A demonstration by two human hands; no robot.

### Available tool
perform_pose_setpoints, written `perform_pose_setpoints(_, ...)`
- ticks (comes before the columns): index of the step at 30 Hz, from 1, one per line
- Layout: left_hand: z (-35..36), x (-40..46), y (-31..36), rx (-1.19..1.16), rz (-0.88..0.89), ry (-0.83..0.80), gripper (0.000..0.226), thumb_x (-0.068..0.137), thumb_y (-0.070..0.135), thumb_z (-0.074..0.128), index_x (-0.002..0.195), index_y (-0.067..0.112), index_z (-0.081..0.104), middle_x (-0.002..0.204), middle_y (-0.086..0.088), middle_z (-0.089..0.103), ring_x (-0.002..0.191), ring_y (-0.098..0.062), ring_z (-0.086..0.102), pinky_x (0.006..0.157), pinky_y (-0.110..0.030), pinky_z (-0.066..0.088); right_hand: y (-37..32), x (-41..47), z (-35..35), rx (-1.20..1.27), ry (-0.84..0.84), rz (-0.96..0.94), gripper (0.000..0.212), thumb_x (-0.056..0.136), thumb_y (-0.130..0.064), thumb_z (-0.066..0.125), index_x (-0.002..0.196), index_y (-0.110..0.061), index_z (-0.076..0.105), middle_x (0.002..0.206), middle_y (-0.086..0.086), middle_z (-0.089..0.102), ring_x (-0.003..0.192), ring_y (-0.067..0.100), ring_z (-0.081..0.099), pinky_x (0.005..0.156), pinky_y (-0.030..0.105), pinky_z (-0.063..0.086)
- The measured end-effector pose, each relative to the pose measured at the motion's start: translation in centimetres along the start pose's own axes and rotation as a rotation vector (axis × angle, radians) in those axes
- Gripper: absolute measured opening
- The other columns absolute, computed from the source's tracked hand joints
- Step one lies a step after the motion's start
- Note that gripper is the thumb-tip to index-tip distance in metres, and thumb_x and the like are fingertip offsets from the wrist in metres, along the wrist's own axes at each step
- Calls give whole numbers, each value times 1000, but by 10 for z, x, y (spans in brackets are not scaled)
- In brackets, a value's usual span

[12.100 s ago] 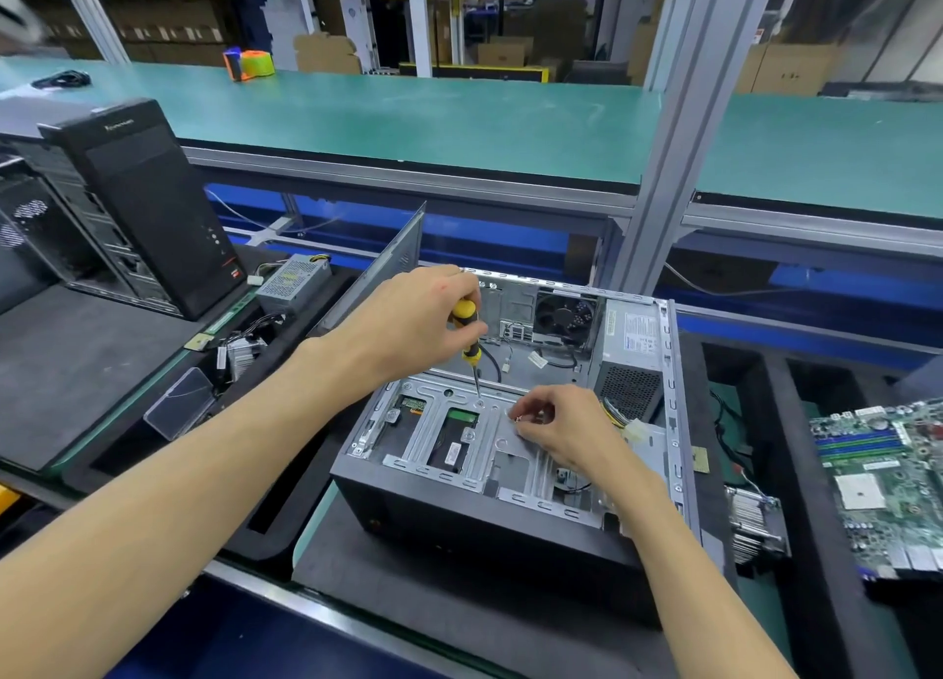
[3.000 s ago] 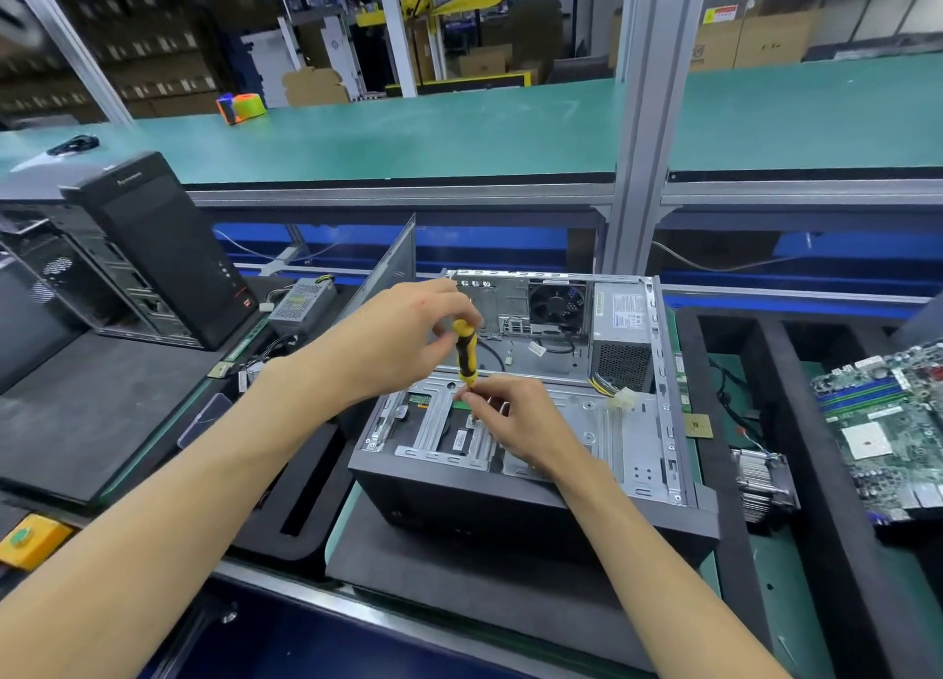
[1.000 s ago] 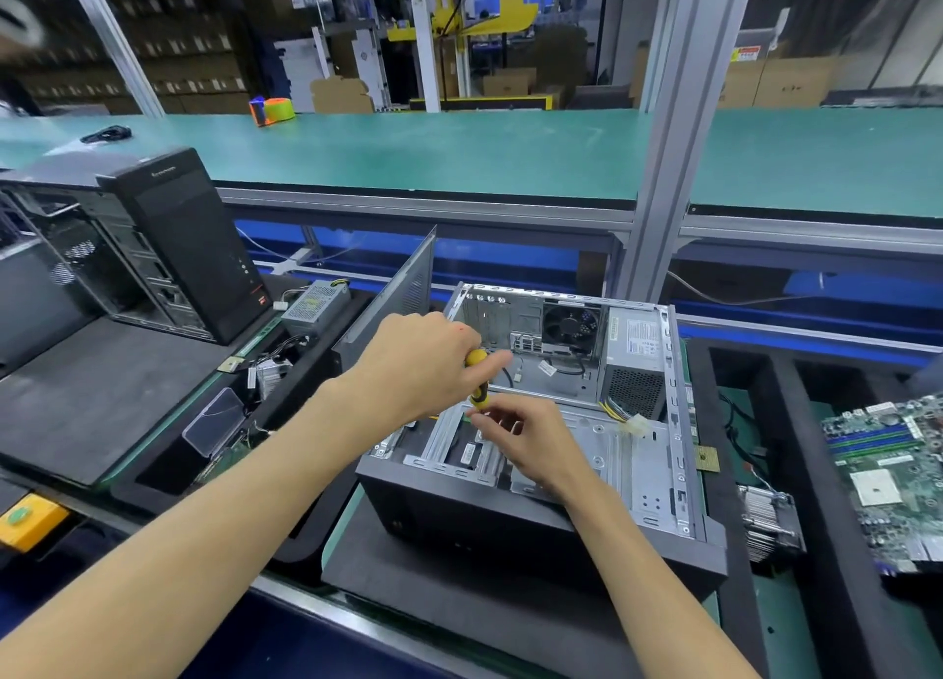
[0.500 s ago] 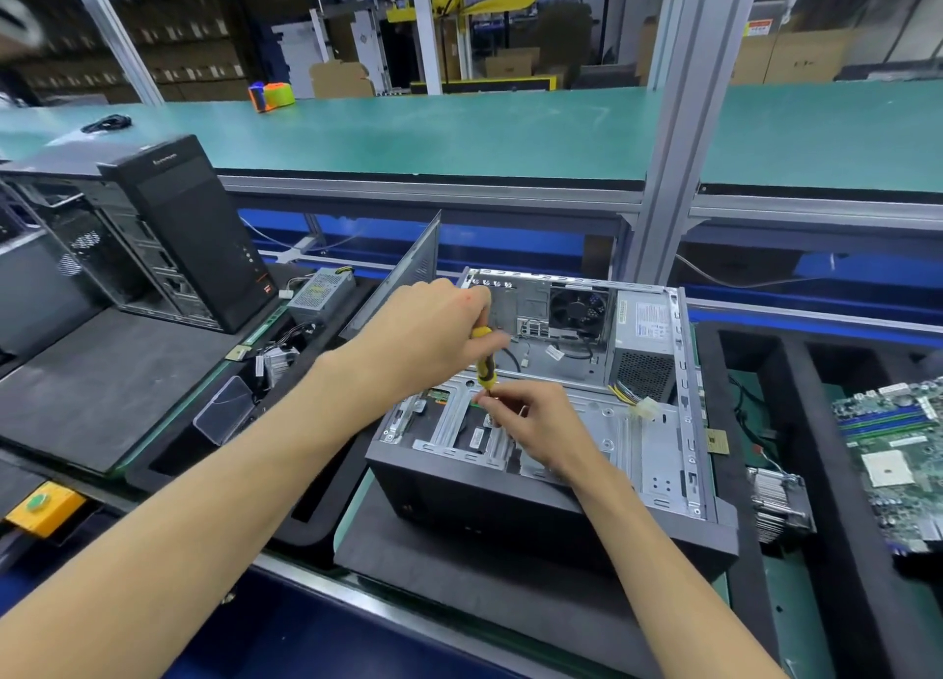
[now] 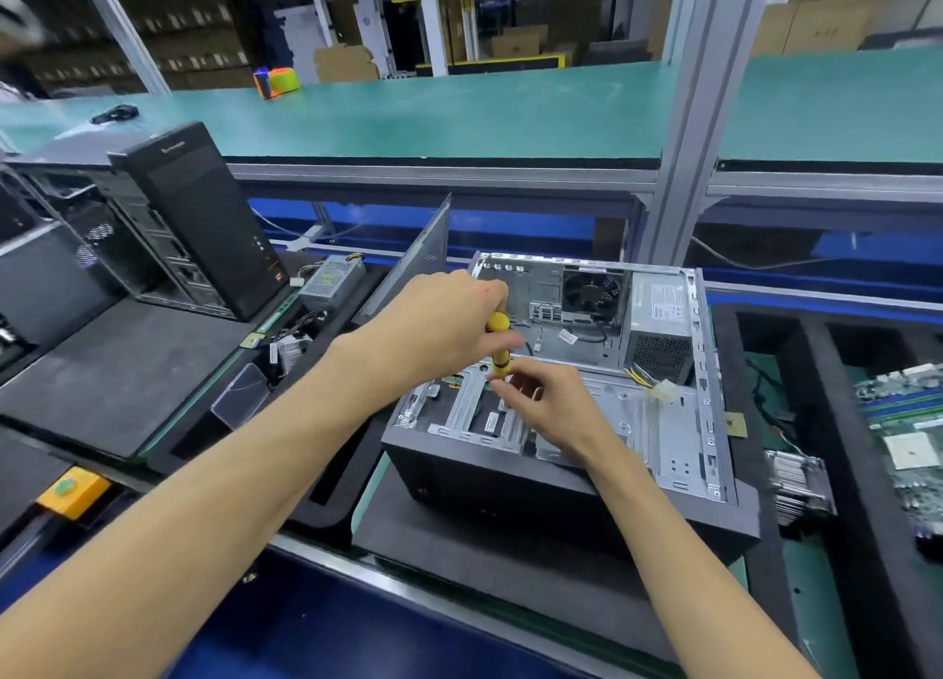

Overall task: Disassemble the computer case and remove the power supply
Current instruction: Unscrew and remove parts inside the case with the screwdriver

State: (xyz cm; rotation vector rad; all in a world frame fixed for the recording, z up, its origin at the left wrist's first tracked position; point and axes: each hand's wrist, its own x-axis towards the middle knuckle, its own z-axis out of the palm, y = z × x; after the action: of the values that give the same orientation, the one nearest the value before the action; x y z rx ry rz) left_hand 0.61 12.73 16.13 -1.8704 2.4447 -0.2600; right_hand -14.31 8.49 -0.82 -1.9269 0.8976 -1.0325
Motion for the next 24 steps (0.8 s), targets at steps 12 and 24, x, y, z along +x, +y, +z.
perform_pose_setpoints(12, 1, 5, -6, -222, 169, 5, 23, 97, 25, 58, 119, 24, 64, 113, 5, 58, 96, -14, 58, 86, -37, 49, -4, 0, -3, 51, 67, 11, 7, 93, -28, 73, 95, -25, 79, 62, -17, 63, 54, 3, 51, 56, 12, 36)
perform_pose_setpoints(24, 9, 3, -2, -317, 182, -17, 31, 95, 29, 61, 127, 28, 58, 123, 5, 50, 81, -8, 55, 81, -35, 50, -6, 0, -4, 74, 24, 38, 15, 95, -28, 71, 81, -25, 76, 61, -6, 64, 51, 4, 45, 54, 15, 34)
